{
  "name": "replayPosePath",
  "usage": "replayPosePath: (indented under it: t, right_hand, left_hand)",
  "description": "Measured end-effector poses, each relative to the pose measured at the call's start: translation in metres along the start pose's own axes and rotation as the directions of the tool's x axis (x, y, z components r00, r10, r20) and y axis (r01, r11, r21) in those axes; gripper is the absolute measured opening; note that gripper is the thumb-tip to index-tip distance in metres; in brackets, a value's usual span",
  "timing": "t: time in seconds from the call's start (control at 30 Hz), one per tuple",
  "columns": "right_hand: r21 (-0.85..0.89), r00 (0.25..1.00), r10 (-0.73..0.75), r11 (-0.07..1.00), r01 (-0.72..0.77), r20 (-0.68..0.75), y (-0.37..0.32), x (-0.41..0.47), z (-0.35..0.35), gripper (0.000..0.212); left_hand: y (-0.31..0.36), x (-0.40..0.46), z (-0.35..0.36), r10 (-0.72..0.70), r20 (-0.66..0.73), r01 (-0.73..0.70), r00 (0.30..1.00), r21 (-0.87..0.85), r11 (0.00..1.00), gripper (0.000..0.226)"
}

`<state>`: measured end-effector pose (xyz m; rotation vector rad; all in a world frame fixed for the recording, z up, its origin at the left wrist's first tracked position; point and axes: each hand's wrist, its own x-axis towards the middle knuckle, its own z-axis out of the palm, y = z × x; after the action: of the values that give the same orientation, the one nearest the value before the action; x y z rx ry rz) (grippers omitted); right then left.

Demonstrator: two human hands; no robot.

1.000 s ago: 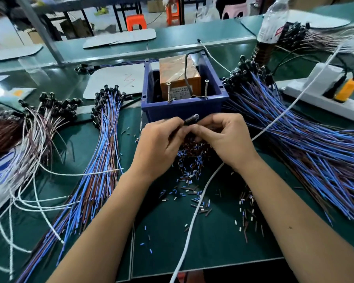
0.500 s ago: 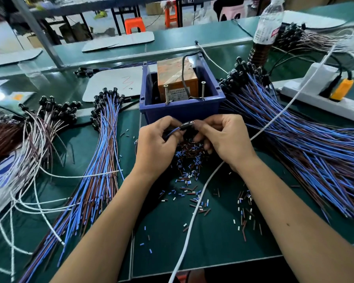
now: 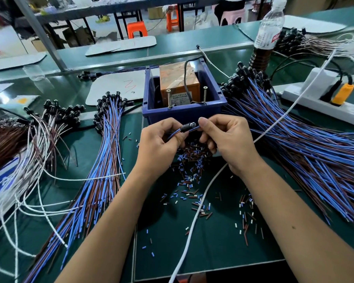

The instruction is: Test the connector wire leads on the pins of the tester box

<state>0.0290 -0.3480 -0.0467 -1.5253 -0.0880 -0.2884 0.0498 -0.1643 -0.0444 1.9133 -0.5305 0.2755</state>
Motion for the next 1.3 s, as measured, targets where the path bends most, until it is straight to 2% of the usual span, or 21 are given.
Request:
replayPosePath:
  t: [0.17, 0.3, 0.43, 0.6, 0.77, 0.9, 0.97, 1.03, 1.13, 1.23, 1.3]
  right_hand:
    - [-0.033, 0.995, -0.091, 0.995, 0.090, -0.027, -0.001, -0.001, 0.000, 0.022]
    - [0.008, 0.976, -0.103, 0.994, 0.107, -0.192, -0.002, 0.004, -0.015, 0.024]
    - [-0.104, 0.987, -0.123, 0.988, 0.113, -0.101, -0.003, 0.000, -0.007, 0.008]
    - [0.219, 0.997, 0.066, 0.974, -0.055, -0.043, -0.004, -0.005, 0.018, 0.017]
    - [0.271, 0.998, 0.057, 0.961, -0.053, -0.008, -0.006, -0.006, 0.021, 0.013]
    - [0.245, 0.999, 0.047, 0.969, -0.041, -0.017, -0.006, -0.006, 0.021, 0.010]
    - [0.231, 0.999, 0.035, 0.972, -0.030, -0.022, -0.007, -0.006, 0.021, 0.009]
    - [0.226, 1.000, 0.003, 0.974, 0.002, -0.021, -0.008, -0.006, 0.019, 0.004]
    - [0.269, 0.998, -0.062, 0.961, 0.068, -0.032, -0.010, -0.006, 0.016, 0.016]
    - [0.321, 0.989, -0.093, 0.939, 0.124, -0.112, -0.013, -0.003, 0.013, 0.017]
    - [0.237, 0.970, -0.135, 0.954, 0.182, -0.201, -0.011, -0.002, 0.010, 0.014]
  left_hand:
    - [0.006, 0.000, 0.000, 0.042, 0.026, -0.041, 0.999, -0.019, 0.999, 0.018]
    - [0.000, 0.000, -0.005, 0.017, -0.055, -0.020, 0.998, -0.070, 0.997, 0.018]
    - [0.002, -0.002, 0.005, 0.002, -0.143, -0.020, 0.990, -0.123, 0.992, 0.021]
    - [0.006, -0.004, 0.019, -0.032, -0.253, -0.031, 0.967, -0.242, 0.970, 0.013]
    - [0.015, -0.004, 0.026, -0.048, -0.289, -0.036, 0.956, -0.278, 0.960, 0.011]
    - [0.017, -0.007, 0.024, -0.028, -0.292, -0.031, 0.956, -0.196, 0.980, 0.006]
    - [0.018, -0.007, 0.022, 0.038, -0.325, -0.073, 0.945, -0.094, 0.993, 0.005]
    - [0.019, -0.007, 0.020, 0.122, -0.382, -0.130, 0.916, 0.006, 0.992, 0.009]
    - [0.020, -0.008, 0.018, 0.212, -0.464, -0.185, 0.860, 0.103, 0.977, 0.007]
    - [0.019, -0.009, 0.014, 0.248, -0.528, -0.195, 0.812, 0.156, 0.968, 0.010]
    - [0.018, -0.009, 0.012, 0.209, -0.574, -0.168, 0.792, 0.124, 0.978, 0.011]
